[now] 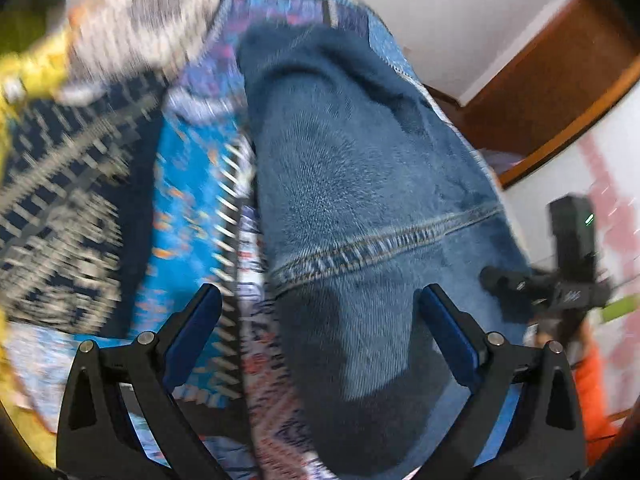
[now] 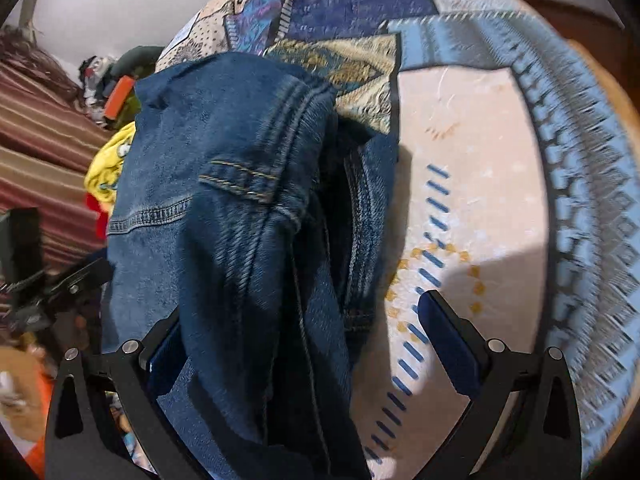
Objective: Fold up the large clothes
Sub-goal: 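Grasp the folded jacket with the left gripper while the right gripper grasps it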
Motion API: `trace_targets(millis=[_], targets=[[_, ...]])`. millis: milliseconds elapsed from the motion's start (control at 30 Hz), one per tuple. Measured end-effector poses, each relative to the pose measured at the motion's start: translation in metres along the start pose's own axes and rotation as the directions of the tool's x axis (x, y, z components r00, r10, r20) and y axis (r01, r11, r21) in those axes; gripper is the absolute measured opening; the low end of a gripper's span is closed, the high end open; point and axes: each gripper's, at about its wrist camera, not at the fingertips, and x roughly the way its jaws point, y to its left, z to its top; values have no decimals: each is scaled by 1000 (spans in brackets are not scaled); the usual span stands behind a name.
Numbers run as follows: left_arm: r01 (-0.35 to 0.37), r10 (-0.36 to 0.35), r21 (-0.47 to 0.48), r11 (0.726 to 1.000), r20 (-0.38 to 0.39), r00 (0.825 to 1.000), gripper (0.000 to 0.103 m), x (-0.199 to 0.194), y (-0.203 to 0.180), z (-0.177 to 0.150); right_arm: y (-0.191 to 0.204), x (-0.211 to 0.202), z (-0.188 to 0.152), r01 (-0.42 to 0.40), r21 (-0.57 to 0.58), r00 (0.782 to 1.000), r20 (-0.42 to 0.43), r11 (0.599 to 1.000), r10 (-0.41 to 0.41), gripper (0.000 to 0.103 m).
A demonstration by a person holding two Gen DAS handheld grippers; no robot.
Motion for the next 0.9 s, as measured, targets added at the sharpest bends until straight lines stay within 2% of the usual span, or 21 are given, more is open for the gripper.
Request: trace_targets(millis=[100, 267, 300, 367, 400, 433, 467, 500, 633, 767, 900], targets=[[92, -97, -102, 990, -44, 994, 100, 17, 18, 10, -6, 6, 3, -66, -4, 998, -24, 998, 66, 103], [196, -214, -188, 962, -81, 973, 100, 40, 31, 15, -15, 13, 10, -178, 41, 983, -36, 983, 180, 103], [201, -219, -189, 961, -80, 972, 100, 42, 32, 15, -15, 13, 10, -193, 49, 980, -34, 980, 195, 103], [207, -223, -175, 963, -78, 972, 100, 43, 29, 15, -14, 14, 10, -211, 58, 977, -31, 976, 213, 97], [208, -223, -172, 963, -79, 972, 100, 43, 27, 15, -13, 15, 11, -225, 62, 973, -32, 972, 227, 89], [211, -227, -171, 962, -79, 971, 97, 45, 26, 15, -13, 17, 12, -233, 74, 971, -34, 970, 236, 82], [224, -240, -170, 960, -80, 968, 85, 46, 23, 16, -14, 15, 13, -230, 93, 972, -32, 969, 234, 78], [259, -277, -177, 950, -87, 957, 82, 47, 21, 17, -15, 15, 13, -234, 105, 971, -30, 967, 238, 71], [232, -244, -140, 963, -72, 967, 68, 39, 9, 17, -12, 5, 10, -220, 121, 975, -12, 968, 223, 53], [250, -256, -130, 960, -31, 966, 53, 14, 3, 10, 7, -11, 10, -191, 98, 982, 12, 977, 190, 42], [236, -235, -83, 968, 26, 972, 50, -23, -3, 7, 39, -32, 10, -172, 43, 984, 43, 984, 170, 37]])
